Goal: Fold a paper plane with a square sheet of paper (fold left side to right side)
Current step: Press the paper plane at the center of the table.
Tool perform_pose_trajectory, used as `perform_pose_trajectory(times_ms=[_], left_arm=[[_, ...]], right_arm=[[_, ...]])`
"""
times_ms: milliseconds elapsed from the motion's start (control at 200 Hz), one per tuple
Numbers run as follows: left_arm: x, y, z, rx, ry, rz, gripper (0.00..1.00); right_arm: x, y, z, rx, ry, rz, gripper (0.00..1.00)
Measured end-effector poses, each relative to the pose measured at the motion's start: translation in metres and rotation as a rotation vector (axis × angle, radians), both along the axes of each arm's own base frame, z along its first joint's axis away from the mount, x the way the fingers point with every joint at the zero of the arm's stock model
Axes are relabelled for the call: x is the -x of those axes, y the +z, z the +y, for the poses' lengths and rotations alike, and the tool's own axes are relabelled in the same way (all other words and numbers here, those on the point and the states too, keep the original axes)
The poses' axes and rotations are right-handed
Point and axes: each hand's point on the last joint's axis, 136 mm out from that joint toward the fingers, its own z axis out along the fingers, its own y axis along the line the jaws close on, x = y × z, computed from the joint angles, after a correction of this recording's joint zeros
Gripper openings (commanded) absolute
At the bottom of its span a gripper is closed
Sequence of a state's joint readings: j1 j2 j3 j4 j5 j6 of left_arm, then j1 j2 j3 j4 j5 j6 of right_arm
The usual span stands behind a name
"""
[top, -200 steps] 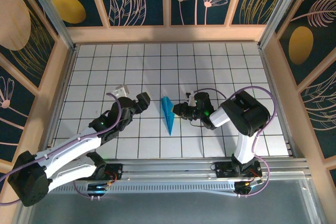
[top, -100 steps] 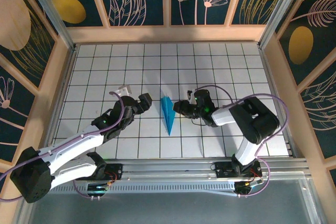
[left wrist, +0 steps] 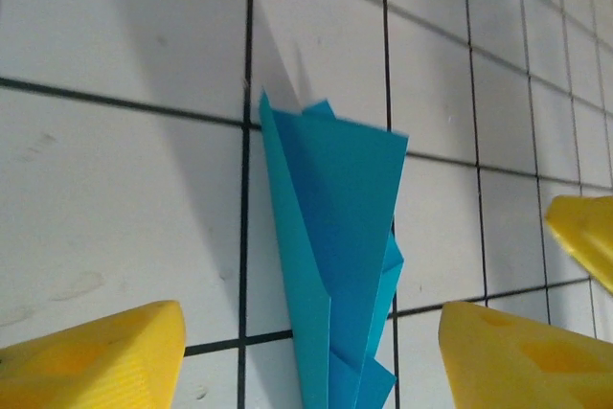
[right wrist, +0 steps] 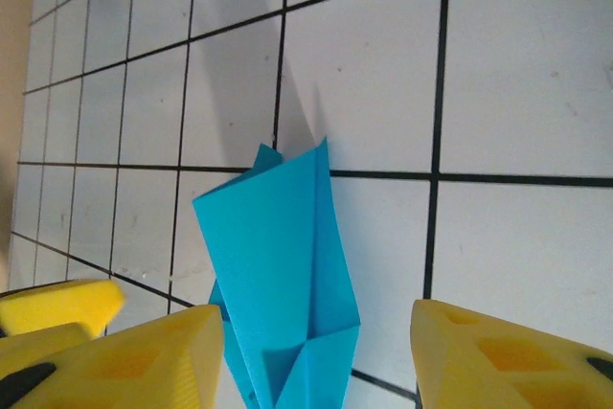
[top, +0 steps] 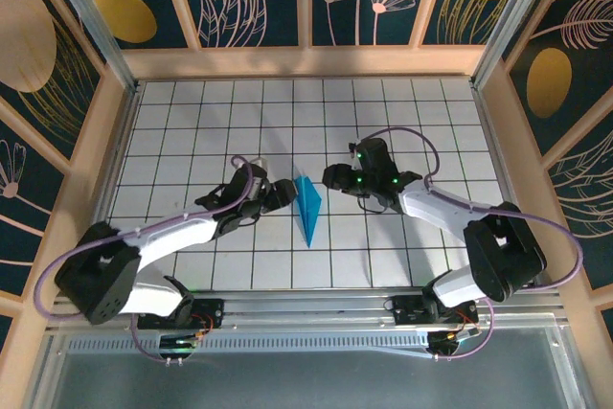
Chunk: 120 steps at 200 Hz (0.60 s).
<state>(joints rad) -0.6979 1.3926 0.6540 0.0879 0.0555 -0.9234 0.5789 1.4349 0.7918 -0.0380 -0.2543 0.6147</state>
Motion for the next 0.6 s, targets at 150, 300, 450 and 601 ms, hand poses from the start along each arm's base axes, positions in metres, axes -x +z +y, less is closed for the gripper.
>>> perform_pose_trajectory(times_ms=[150, 300, 450, 601], left_arm=[[0.003, -0.020, -0.015, 0.005, -0.062, 0.068, 0.59], [-0.001, -0.027, -0.024, 0.015, -0.098, 0.088, 0.49], [-0.003, -0.032, -0.028, 0.005, -0.109, 0.096, 0.35], [-0.005, -0.034, -0.027, -0.002, -0.109, 0.096, 0.18]], right_arm=[[0.015, -0.011, -0.008, 0.050, 0.008, 0.067, 0.54], [0.024, -0.016, -0.012, 0.075, 0.014, 0.103, 0.53], [0.031, -0.018, -0.012, 0.087, 0.029, 0.123, 0.50], [0.040, -0.015, 0.002, 0.092, 0.075, 0.130, 0.43]])
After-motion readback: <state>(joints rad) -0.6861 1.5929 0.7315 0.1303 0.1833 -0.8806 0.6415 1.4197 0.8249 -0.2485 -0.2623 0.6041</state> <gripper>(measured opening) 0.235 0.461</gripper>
